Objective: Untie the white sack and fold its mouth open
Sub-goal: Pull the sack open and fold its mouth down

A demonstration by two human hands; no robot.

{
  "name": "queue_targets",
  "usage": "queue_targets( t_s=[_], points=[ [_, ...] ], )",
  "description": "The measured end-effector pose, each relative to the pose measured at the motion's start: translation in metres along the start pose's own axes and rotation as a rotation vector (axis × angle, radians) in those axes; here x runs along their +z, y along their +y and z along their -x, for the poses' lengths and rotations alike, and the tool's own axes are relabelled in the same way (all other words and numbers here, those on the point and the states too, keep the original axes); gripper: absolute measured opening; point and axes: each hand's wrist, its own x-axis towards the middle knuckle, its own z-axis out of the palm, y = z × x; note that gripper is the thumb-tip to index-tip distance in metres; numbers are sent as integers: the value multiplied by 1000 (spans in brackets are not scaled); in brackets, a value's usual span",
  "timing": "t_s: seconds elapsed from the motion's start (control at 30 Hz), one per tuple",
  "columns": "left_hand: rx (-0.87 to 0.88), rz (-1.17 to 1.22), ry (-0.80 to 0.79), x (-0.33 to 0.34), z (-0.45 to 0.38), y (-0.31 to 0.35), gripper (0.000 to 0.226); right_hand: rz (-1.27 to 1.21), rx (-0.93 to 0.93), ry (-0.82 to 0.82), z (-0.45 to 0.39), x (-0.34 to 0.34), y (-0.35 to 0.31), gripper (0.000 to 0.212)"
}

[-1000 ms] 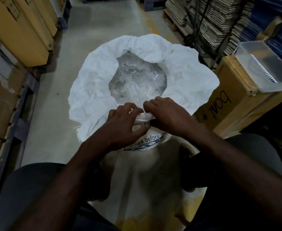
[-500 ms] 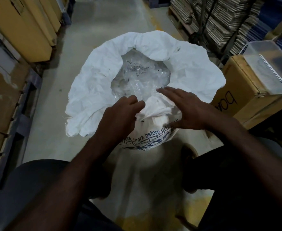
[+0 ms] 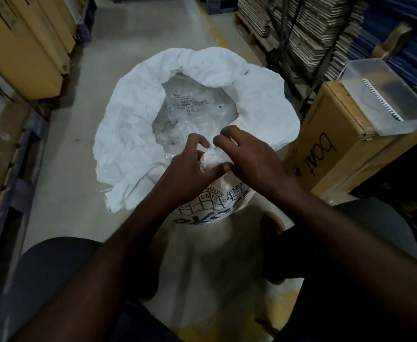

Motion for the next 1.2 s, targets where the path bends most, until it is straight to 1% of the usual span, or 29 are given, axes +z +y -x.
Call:
queue_targets(
  t_s=[0.03,0.1,0.17,0.23,0.27,0.3,0.37,0.47,0.53,0.57,0.63,0.67,0.73,0.8,0.83,0.9,0.93,1.0,1.03,1.1,1.13,1.17,1.2],
  points=[
    [24,-32,-21,-1,-3,0,54,-19,4,-5,0,0,1,49],
    [71,-140,-30,1,-7,-1,48,-159,-4,-55,3,0,7,55],
    [112,-299,14,7,-6,-2,39,-284,-20,-170,10,0,17,69],
    [143,-410,83,14,-5,-2,31,-232,-22,-279,18,-1,29,87],
    [165,-437,122,17,-5,-1,29,-158,-31,-280,20,-1,34,87],
    [193,-462,160,20,-4,0,28,-78,-42,-242,20,-3,37,82],
    [244,-527,214,28,-3,1,28,27,-56,-145,16,-4,40,64],
    [246,-593,281,37,1,1,26,53,-63,-31,5,-1,43,36],
    [221,-545,283,41,5,4,27,95,-42,55,-1,4,44,17],
    [203,-487,259,42,6,6,31,129,-22,98,-3,6,44,13],
    [142,-356,195,42,8,10,44,187,11,193,-4,8,46,11],
    [114,-322,174,41,7,11,46,204,12,231,-4,8,47,13],
    [86,-298,139,36,-1,10,43,220,24,257,0,5,47,24],
    [88,-277,108,31,-8,11,36,216,69,242,4,1,44,33],
    [96,-280,118,30,-10,12,32,197,94,231,6,0,41,36],
    [140,-312,216,33,-11,9,22,69,163,202,9,1,36,44],
    [166,-335,268,35,-11,7,19,-56,208,195,11,2,33,49],
    [186,-392,310,41,-11,7,19,-370,323,237,14,5,32,58],
    [191,-424,317,42,-12,8,20,-507,411,284,16,5,32,60],
    [228,-486,322,47,-13,7,25,-680,689,361,18,3,35,58],
    [248,-508,316,50,-12,8,30,-711,840,363,18,2,39,56],
    [264,-518,307,54,-10,9,34,-716,965,335,18,1,43,60],
    [277,-520,300,58,-8,11,37,-724,1050,287,18,2,47,68]
  ],
)
